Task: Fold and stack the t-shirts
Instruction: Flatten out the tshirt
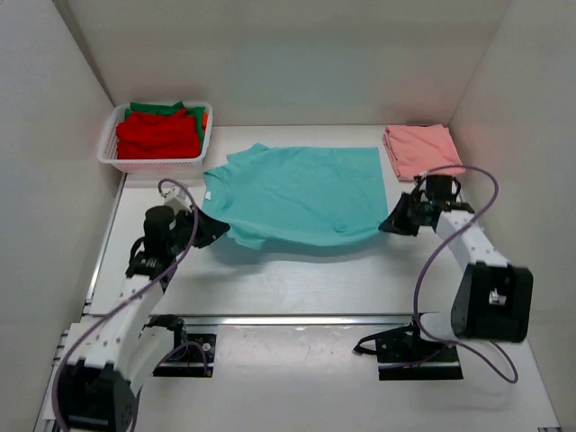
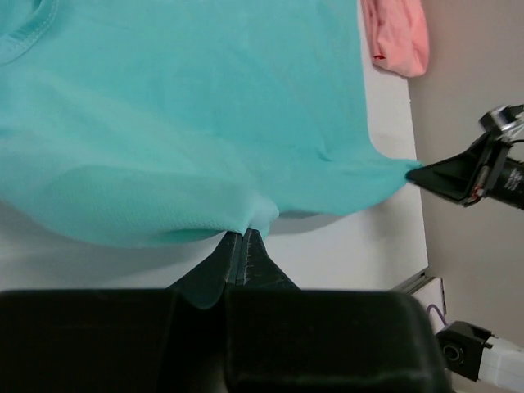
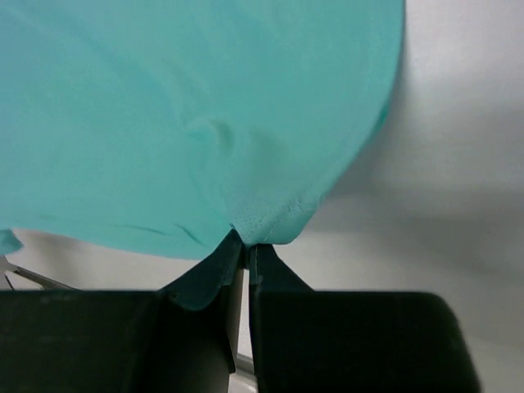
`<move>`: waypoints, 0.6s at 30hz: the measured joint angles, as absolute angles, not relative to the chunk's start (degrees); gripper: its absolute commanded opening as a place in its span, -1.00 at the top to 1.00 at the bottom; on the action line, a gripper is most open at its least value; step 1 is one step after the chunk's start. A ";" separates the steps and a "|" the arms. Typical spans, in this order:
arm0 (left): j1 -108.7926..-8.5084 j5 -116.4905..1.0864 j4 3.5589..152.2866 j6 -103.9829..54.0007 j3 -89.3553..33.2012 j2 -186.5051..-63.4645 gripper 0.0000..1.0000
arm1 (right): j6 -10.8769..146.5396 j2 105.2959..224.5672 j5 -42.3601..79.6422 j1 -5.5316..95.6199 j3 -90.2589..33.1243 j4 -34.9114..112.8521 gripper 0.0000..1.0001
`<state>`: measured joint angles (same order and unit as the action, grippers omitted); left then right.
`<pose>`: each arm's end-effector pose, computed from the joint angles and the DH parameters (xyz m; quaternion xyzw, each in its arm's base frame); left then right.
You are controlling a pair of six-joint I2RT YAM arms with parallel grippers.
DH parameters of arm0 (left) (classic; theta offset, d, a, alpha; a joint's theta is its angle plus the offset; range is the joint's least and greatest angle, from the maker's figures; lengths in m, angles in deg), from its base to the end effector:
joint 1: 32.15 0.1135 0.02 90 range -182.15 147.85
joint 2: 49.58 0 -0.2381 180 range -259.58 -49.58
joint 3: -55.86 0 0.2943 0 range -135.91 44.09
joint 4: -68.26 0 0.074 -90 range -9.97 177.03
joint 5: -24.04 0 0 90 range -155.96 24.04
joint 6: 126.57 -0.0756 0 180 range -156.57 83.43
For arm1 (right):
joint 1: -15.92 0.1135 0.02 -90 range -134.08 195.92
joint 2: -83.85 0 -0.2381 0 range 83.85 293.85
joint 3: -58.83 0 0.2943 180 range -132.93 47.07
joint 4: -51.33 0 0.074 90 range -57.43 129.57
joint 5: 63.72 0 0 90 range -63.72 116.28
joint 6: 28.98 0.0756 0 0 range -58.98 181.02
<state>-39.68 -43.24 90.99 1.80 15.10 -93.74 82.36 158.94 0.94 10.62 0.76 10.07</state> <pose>0.2658 -0.0646 0.1986 -0.1208 0.8298 -0.3561 0.4124 0.3166 0.0031 0.1364 0.1579 0.9271 0.2461 0.2346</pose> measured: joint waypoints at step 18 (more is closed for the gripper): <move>-37.41 -43.70 85.52 -10.13 -35.26 -129.85 1.00 | 76.70 182.94 0.55 11.95 -50.93 13.89 0.99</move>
